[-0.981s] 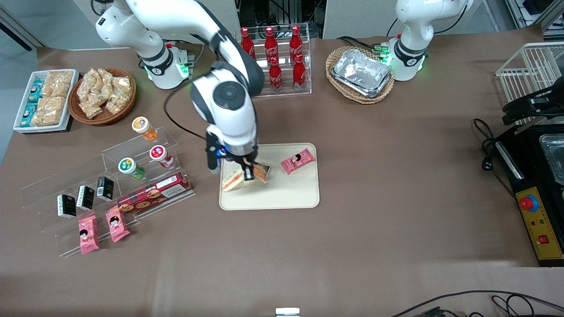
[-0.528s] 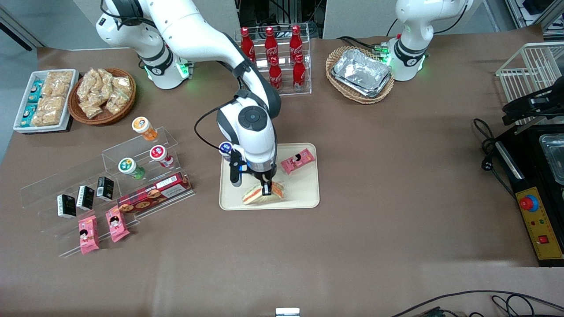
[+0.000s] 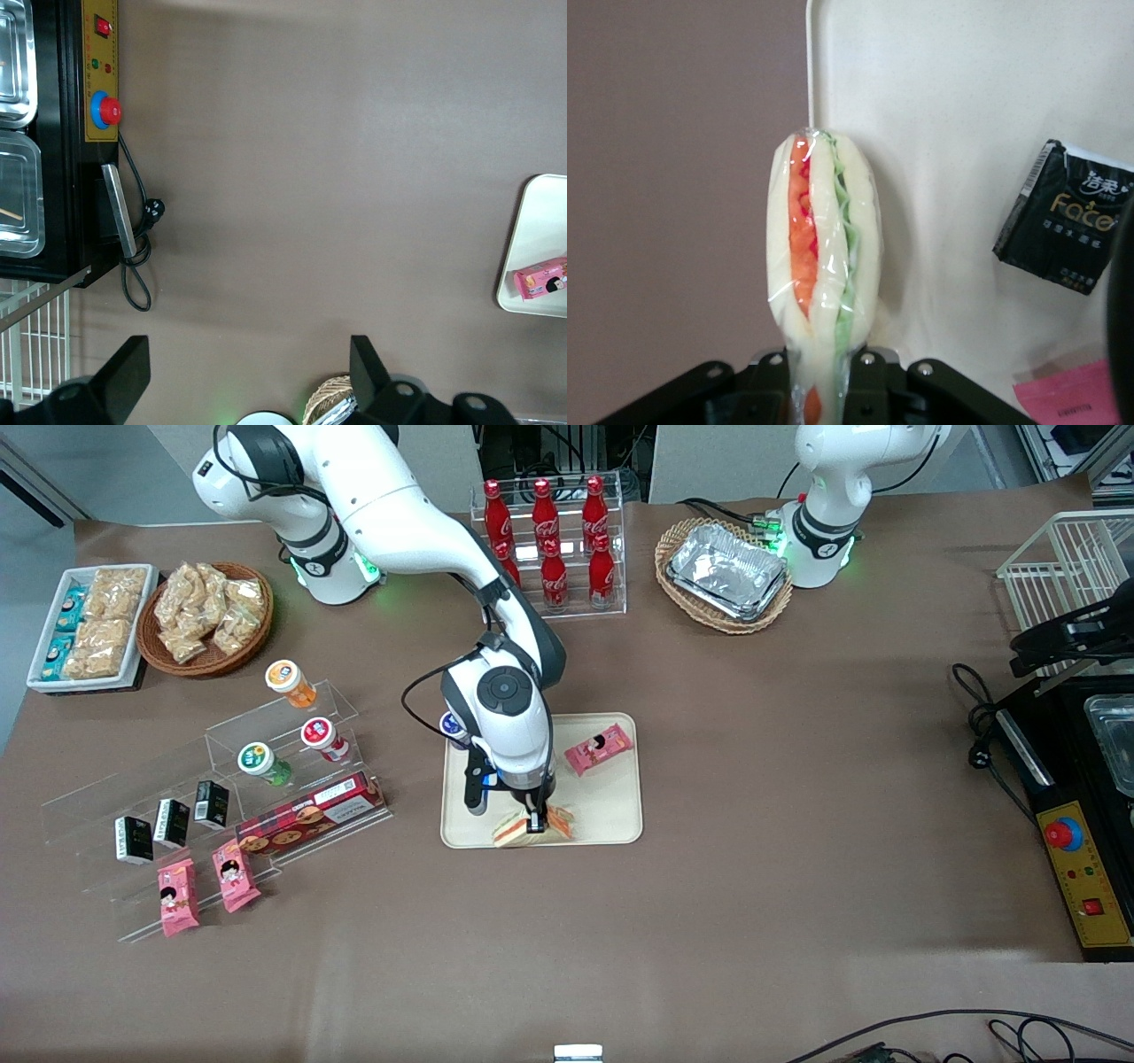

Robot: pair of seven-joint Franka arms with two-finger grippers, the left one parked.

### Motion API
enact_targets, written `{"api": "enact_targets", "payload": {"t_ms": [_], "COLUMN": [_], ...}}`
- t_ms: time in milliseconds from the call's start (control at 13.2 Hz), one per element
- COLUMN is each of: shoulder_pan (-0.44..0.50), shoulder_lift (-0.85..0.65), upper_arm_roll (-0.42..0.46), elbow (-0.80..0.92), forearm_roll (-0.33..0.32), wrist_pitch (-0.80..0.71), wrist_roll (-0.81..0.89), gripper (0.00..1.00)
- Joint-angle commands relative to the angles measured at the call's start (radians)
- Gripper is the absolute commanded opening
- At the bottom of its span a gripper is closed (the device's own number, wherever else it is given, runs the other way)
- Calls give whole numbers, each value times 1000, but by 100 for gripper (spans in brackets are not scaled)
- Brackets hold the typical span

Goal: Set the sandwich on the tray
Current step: 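Lower the sandwich onto the tray beside the black packet and open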

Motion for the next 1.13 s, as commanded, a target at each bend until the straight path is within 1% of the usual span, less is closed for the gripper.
{"api": "enact_targets", "payload": {"t_ms": [0,75,151,226,377,453,604,906,1057], "shoulder_pan": [-3,-12,-24,-24,-24,-24,-26,-30,-35], "shoulder_lift": [40,45,49,54,54,48,25,-58,-136], "upper_arm_roll": [2,16,28,30,30,28,30,28,28], "elbow": [28,27,27,27,27,27,28,34,25], "forearm_roll": [33,42,54,56,56,54,59,56,54], "wrist_pitch": [13,13,11,11,6,2,-23,-148,-246], "wrist_roll": [-38,-60,-76,-79,-81,-85,-123,-144,-233], "gripper": [18,18,29,53,90,100,100,100,100]}}
